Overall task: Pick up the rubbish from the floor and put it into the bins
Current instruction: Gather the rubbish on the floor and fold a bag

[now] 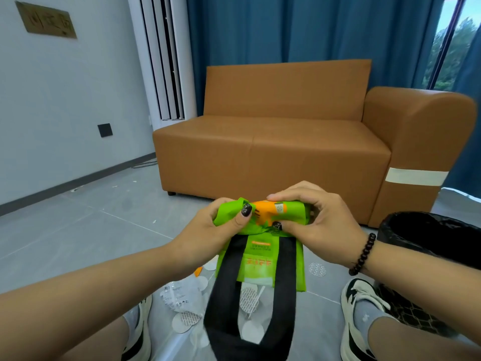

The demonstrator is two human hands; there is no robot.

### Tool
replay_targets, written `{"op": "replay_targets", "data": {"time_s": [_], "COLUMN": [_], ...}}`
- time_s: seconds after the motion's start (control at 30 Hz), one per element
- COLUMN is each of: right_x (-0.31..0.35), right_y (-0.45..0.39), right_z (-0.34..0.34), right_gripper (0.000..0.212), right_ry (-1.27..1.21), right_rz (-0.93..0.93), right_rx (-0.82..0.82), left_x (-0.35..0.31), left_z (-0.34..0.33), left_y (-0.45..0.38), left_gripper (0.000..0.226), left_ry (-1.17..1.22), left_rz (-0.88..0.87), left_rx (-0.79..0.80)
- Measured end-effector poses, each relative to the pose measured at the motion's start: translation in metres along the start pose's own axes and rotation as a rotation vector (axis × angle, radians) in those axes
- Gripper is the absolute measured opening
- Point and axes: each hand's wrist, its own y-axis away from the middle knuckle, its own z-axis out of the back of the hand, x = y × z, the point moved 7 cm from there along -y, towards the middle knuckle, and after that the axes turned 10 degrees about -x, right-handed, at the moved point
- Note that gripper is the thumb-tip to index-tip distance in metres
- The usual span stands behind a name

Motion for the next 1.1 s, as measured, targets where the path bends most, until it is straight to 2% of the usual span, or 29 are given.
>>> {"op": "replay_targets", "data": {"time_s": [0.1,0.2,0.27,0.4,0.5,0.63,0.73,0.8,0.87,0.93,1.1], "right_x": [0.003,0.016,0.024,0.026,0.024,0.023,0.013,0.000,-0.011,-0.017,-0.012], "right_y": [0.001,0.003,0.006,0.009,0.009,0.009,0.007,0.006,0.009,0.010,0.003], "right_z": [0.004,0.004,0.003,0.003,0.003,-0.003,-0.007,-0.009,-0.015,-0.020,-0.011], "right_gripper": [0.046,0.037,0.029,0.017,0.021,0.030,0.046,0.053,0.052,0.042,0.017], "right_ry": [0.040,0.123,0.159,0.183,0.182,0.233,0.234,0.113,-0.100,-0.238,-0.222], "right_rz": [0.054,0.236,0.357,0.435,0.452,0.439,0.307,0.058,-0.213,-0.378,-0.248], "right_rx": [-0.067,-0.100,-0.112,-0.136,-0.134,-0.059,0.043,0.109,0.161,0.163,0.029], "left_x": [0.008,0.008,0.005,0.004,0.001,-0.002,-0.009,-0.013,-0.015,-0.015,0.001], "left_z": [-0.008,-0.015,-0.015,-0.008,-0.002,0.004,0.008,0.011,0.012,0.010,0.005], "left_y": [0.002,0.005,0.005,0.000,-0.003,-0.006,-0.008,-0.009,-0.007,-0.005,-0.003], "left_gripper": [0.067,0.068,0.063,0.065,0.071,0.060,0.045,0.041,0.041,0.044,0.061], "left_ry": [0.062,0.166,0.168,0.121,0.101,0.103,0.094,0.060,0.025,0.000,0.053], "left_rz": [0.142,0.245,0.239,0.178,0.115,0.056,-0.026,-0.081,-0.108,-0.110,0.039], "left_rx": [0.070,0.153,0.158,0.091,0.077,0.057,0.020,0.005,0.009,0.022,0.018]}}
